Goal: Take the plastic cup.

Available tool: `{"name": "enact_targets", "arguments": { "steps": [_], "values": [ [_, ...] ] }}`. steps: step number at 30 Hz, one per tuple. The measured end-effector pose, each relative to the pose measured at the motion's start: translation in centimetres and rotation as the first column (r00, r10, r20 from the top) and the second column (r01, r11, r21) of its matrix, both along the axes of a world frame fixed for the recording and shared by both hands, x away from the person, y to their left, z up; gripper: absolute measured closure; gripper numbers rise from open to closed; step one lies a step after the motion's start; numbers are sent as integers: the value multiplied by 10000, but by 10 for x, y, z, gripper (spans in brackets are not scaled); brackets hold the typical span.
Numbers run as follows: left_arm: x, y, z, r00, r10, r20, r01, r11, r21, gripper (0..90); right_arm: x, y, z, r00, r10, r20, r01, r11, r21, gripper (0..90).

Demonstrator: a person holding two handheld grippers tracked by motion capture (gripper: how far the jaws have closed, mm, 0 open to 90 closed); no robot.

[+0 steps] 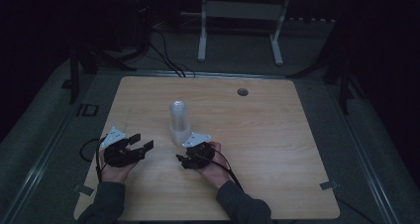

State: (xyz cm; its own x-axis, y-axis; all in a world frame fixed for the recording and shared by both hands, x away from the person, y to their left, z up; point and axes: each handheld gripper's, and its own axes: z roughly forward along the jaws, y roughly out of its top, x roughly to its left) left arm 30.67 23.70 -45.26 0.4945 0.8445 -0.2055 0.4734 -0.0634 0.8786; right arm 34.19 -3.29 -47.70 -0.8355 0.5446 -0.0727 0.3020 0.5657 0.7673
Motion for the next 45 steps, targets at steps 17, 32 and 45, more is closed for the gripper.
{"name": "enact_targets", "arguments": {
  "steps": [17,32,45],
  "values": [
    [16,-6,25,9991,-425,-70,425,9991,48,289,14,-12,12,9955,-944,44,937,9923,816,373],
    [32,-28,47,9929,-1159,266,1138,9910,698,277,30,-6,20,9920,-1228,286,1200,9889,872,211],
    [50,-55,62,9791,-1929,644,1843,9755,1198,296,35,-6,19,9934,-1080,379,1051,9919,717,220]
  ]
}}
